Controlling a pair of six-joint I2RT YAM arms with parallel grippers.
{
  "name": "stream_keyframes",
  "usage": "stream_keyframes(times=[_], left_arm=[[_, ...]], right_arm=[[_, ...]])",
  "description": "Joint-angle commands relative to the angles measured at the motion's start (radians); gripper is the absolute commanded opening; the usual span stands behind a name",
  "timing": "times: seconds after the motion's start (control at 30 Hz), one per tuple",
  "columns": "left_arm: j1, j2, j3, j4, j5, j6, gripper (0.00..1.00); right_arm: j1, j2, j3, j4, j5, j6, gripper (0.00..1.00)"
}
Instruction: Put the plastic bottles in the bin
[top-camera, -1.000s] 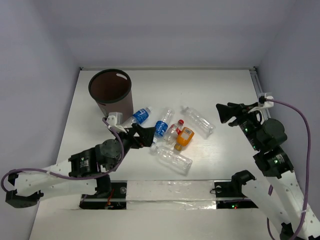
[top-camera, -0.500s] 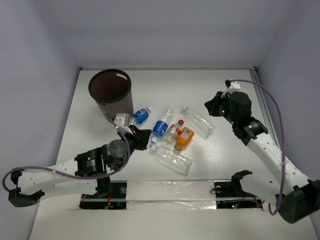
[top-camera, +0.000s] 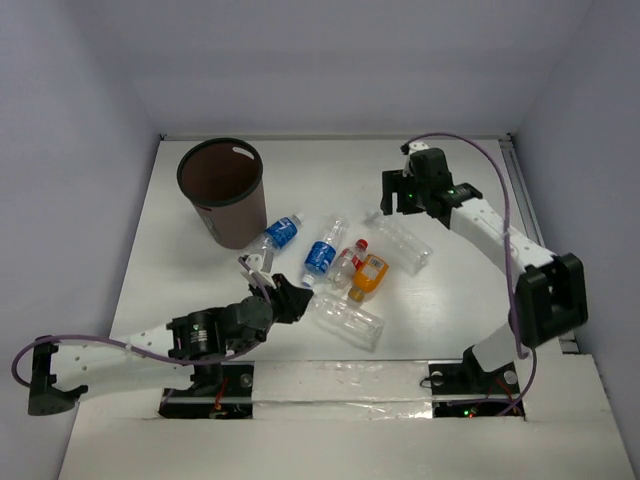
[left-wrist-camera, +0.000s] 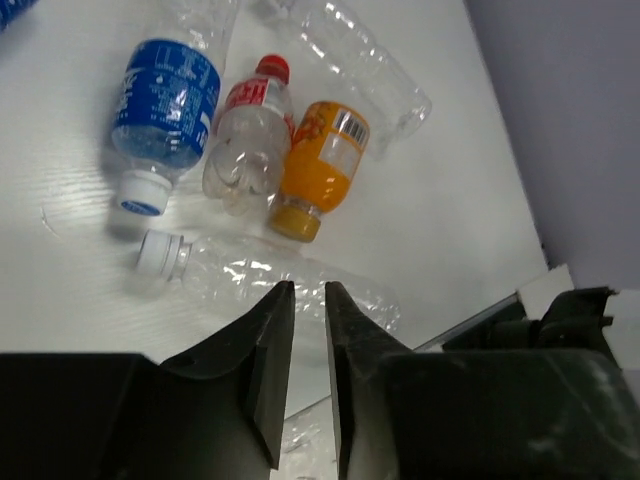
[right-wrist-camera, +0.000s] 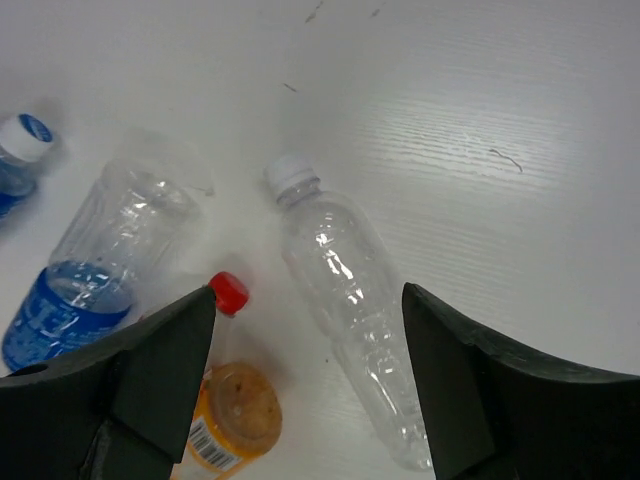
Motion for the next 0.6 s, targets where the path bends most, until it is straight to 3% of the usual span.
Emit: stream_keyframes(times=[0.0,0.03,0.1,0.33,0.43,0.57], left_arm=[[0.001,0.001,-0.060,0.035,0.087,-0.107,0.23],[0.001,0.004,-0.072,0.040,0.099,-0.122,0.30],[0.001,0.020,-0.106,0.029,0.127,-0.173,0.35],[0.001,0.018,-0.198,0.098,0.231,-0.227,0.75],[0.001,0.013,-0.218,0.097,0.244,-0.241,0.86],[0.001,-0.005,-0.247,0.094,0.258,-0.256,0.92]], right_arm=[[0.004,0.135,0.107,-0.104,-0.017,-0.097,0.81],[0.004,0.155,0.122,-0.109,-0.054,-0.103,0.81],[0.004,0.181,0.142,-0.116,-0.068,-0.123,0.83],[0.004,0.328,0.268,-0.275,-0.076,-0.189,0.85],[0.004,0.374,0.300,-0.320,-0.074,-0.189,0.85],[0.004,0.459,0.370,-0.383,-0.050,-0.226,0.79]])
